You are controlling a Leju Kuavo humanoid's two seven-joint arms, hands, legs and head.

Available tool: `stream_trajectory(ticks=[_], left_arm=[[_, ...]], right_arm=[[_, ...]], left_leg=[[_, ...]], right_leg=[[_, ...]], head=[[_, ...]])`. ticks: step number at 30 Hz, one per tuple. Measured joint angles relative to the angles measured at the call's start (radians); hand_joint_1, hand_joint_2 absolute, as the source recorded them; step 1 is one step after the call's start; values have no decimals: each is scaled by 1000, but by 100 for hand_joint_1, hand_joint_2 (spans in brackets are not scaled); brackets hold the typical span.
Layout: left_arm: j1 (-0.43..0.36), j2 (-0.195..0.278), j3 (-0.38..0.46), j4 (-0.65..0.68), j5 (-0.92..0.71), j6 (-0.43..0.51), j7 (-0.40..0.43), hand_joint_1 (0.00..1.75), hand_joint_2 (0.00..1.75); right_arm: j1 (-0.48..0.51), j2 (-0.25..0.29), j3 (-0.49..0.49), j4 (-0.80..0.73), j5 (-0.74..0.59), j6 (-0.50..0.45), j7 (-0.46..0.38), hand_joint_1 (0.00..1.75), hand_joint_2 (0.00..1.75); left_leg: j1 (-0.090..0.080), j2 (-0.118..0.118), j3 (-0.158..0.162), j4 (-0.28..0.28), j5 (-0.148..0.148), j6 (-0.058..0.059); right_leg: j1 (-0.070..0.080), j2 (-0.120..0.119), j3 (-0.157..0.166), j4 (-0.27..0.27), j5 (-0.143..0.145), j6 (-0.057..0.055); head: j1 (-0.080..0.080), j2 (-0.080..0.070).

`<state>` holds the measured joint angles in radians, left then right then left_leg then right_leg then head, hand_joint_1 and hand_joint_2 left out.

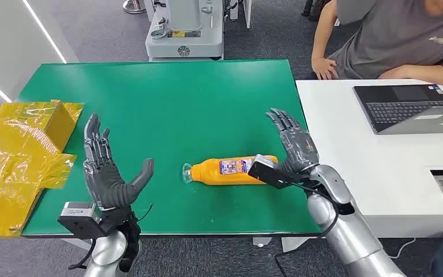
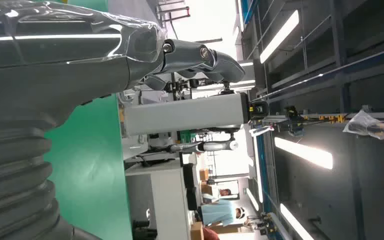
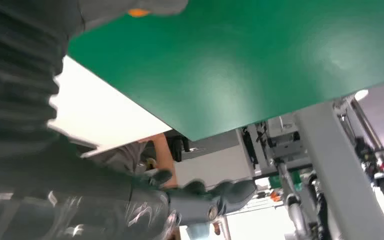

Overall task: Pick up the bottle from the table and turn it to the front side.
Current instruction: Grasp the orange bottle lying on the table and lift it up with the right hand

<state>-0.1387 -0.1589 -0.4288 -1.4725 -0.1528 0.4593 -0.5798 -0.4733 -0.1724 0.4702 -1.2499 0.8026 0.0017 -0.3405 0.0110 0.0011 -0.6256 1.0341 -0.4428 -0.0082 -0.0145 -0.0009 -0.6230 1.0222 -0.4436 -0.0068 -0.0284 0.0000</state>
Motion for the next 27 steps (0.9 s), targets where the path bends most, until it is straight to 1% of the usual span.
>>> stream_trajectory(ticks=[2,5,10,13,18,27], left_arm=[[-5,1,0,2,2,0,0,0,175],[-18,4,0,9,1,10,-1,0,175],[-24,8,0,14,-24,56,-5,0,175],[-25,11,0,15,-24,69,-5,0,175],[-25,15,0,15,-26,87,-4,0,175],[-25,17,0,15,-28,94,7,0,175]], right_arm=[[-29,-1,14,31,-13,31,-10,0,175],[-111,-2,61,127,-48,95,-35,0,175],[-202,10,131,262,-93,107,-65,0,175],[-229,23,166,326,-118,110,-78,0,175],[-262,42,223,431,-145,141,-81,0,175],[-316,68,275,572,-171,168,-92,0,175]], left_leg=[[0,0,0,0,0,0],[0,0,0,0,0,0],[0,0,0,0,0,0],[0,0,0,0,0,0],[0,-1,-1,0,0,0],[0,-1,0,0,0,0]], right_leg=[[0,0,0,0,0,0],[0,0,0,0,0,0],[0,0,0,0,0,0],[0,0,0,0,0,0],[0,-1,0,0,0,0],[0,0,0,0,0,0]], head=[[0,0],[0,0],[0,0],[0,0],[0,0],[0,0]])
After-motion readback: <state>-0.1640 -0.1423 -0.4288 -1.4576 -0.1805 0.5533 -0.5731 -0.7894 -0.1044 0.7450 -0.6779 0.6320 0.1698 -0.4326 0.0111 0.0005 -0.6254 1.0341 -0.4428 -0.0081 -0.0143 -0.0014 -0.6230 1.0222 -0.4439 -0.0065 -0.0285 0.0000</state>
